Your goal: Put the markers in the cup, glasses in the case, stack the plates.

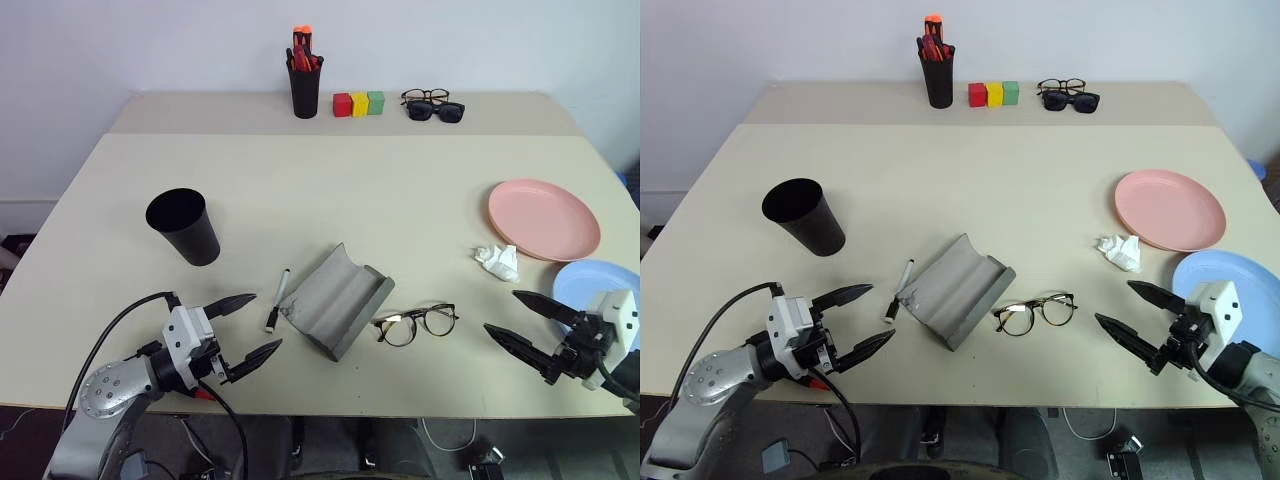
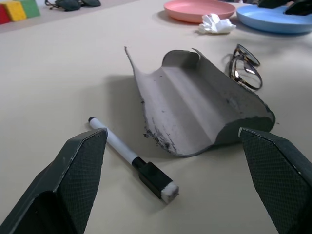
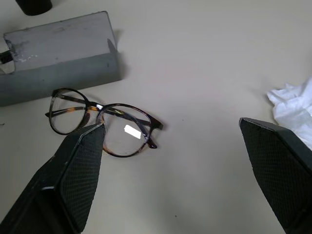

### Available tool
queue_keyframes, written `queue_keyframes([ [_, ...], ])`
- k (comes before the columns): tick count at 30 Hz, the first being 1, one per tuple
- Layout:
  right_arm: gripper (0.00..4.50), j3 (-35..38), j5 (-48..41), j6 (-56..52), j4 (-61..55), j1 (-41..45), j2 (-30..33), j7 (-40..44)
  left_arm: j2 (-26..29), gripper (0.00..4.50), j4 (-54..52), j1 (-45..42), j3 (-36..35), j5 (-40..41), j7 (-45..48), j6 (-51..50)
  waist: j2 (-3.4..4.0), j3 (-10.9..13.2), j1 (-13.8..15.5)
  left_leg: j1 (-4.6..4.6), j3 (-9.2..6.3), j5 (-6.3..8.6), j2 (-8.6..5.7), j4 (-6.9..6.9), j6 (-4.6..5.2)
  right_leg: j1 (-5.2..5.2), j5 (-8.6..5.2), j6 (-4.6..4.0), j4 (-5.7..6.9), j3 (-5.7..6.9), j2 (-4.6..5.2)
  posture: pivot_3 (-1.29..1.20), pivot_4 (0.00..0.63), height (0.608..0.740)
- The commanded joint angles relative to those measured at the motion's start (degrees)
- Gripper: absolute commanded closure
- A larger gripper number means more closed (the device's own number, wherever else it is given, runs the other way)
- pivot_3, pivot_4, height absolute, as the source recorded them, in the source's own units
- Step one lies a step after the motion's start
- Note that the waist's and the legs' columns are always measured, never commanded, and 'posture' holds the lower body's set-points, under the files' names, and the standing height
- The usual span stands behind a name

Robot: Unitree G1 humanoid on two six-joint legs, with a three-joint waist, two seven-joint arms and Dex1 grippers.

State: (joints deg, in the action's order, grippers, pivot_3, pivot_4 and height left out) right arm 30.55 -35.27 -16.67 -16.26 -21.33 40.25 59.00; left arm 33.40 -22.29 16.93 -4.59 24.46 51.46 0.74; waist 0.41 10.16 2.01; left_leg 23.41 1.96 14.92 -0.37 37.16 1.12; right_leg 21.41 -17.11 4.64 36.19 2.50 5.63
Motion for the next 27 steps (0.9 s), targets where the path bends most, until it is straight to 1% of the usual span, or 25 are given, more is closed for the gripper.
queue_keyframes([
  [1,0.00,-0.97,-0.64,1.12,-0.98,1.69,-0.24,0.46,0.31,0.07,-0.83,1.30,-2.69,0.92,0.44,1.71,0.01,-0.01,-0.05,0.00,0.00,0.00,0.00,-0.01,0.00,0.00,0.00,0.00,0.00,0.00,0.00,0.00,0.150,0.740],
  [4,0.00,-2.92,-0.52,0.91,-1.53,3.31,-0.07,0.63,0.13,0.07,-1.15,2.23,-5.00,1.95,-0.32,1.18,0.00,0.00,-0.04,0.00,0.00,0.00,0.00,0.00,0.00,0.00,0.00,0.00,0.00,0.00,0.00,0.00,0.150,0.740],
  [9,0.00,-6.44,-0.37,0.84,-2.75,6.44,0.51,1.25,0.23,0.07,-1.24,4.40,-6.43,1.92,0.13,1.71,0.00,-0.01,-0.01,0.00,0.00,0.00,0.00,0.00,0.00,0.01,0.00,0.00,0.00,0.00,0.00,0.00,0.150,0.740],
  [13,0.00,-10.64,0.26,0.91,-2.81,10.83,1.38,2.46,0.86,0.07,-4.64,5.60,-9.73,6.84,-3.84,-6.32,-0.04,0.01,-0.05,0.00,0.00,0.00,0.00,0.01,0.00,0.00,0.00,0.00,0.00,0.00,0.01,0.00,0.150,0.740],
  [16,0.00,-14.25,1.09,1.30,-2.51,14.04,2.44,4.64,3.75,0.07,-7.54,5.35,-11.57,9.53,-6.17,-14.11,-0.05,0.01,-0.16,0.00,0.00,0.00,0.00,0.03,0.00,0.00,0.01,0.00,0.01,0.00,0.00,0.00,0.150,0.740],
  [21,0.00,-17.58,1.65,1.99,-0.71,18.90,2.05,6.02,7.55,0.07,-12.10,2.92,-15.06,11.92,-9.05,-21.00,-0.09,0.03,0.03,0.01,-0.01,0.00,0.00,0.03,0.00,0.00,0.01,0.00,0.01,0.01,-0.01,0.00,0.150,0.740],
  [23,0.00,-18.13,2.21,2.91,0.89,20.22,1.70,6.47,10.93,0.07,-13.54,0.77,-15.62,11.74,-10.14,-25.51,-0.11,0.03,0.11,0.01,-0.01,-0.01,0.00,0.05,-0.01,0.00,0.02,0.00,0.02,0.02,-0.02,0.00,0.150,0.740],
  [27,0.00,-19.00,3.28,5.26,3.96,21.62,0.67,7.16,15.70,0.07,-14.63,-3.00,-16.59,14.83,-7.29,-29.48,-0.12,0.01,-0.02,0.01,0.00,-0.01,-0.01,0.06,-0.01,-0.02,0.02,-0.02,0.01,0.02,-0.03,0.00,0.150,0.740],
])
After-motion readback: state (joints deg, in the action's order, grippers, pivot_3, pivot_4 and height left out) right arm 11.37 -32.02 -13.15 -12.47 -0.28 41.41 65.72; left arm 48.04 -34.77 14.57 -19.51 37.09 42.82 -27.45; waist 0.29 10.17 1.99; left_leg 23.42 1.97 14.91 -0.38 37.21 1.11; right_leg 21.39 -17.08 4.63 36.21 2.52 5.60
